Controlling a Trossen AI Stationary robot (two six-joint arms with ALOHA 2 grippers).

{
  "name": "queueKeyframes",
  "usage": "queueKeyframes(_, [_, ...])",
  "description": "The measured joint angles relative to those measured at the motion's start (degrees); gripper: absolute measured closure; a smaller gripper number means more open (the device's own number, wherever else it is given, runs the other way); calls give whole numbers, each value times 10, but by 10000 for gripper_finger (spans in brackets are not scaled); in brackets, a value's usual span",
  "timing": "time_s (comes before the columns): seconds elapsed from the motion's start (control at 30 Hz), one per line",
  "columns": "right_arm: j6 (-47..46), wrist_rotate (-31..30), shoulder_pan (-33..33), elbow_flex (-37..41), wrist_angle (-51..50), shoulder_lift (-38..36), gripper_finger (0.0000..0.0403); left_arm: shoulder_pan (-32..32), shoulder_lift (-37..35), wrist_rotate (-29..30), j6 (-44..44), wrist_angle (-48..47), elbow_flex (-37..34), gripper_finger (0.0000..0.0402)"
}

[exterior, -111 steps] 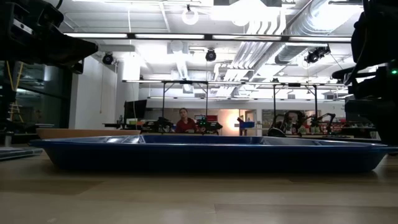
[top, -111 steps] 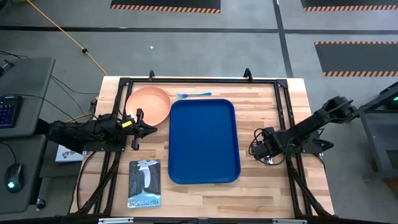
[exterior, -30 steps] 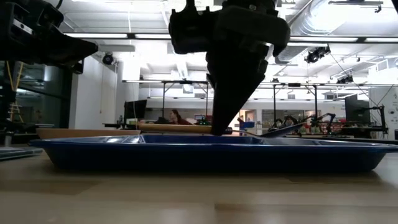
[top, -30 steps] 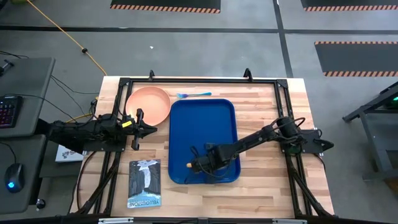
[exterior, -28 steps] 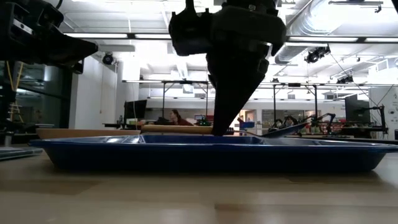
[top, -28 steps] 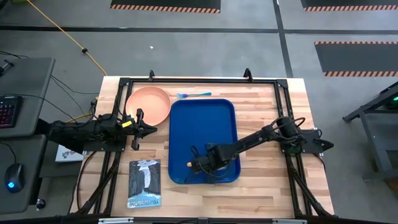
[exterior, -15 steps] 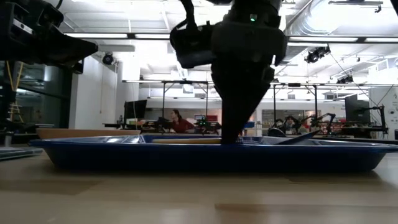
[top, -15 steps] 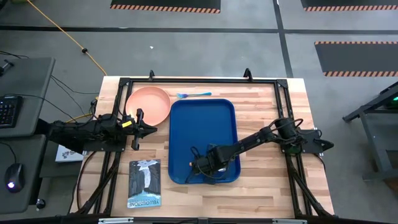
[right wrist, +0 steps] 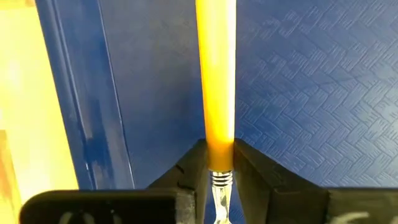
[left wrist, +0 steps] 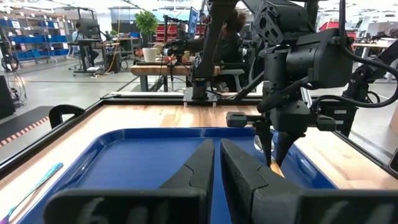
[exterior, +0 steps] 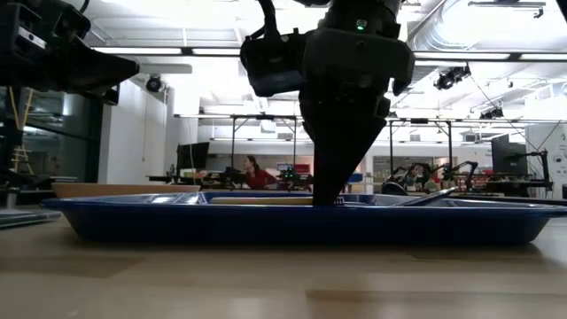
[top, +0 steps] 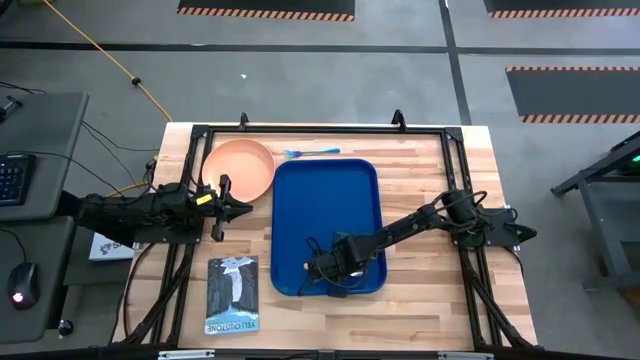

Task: Pick and place plate/cup/fork/spoon on tray
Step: Put the yellow spoon on the blue serving tray

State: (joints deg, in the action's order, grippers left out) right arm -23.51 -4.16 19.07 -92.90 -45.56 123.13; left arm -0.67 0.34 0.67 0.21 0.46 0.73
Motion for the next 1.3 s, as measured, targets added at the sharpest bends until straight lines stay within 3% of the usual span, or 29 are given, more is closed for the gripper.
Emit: queueKeyframes(1.3, [35, 1, 0, 0, 0, 0, 336, 0, 0, 0, 0, 0, 0, 381])
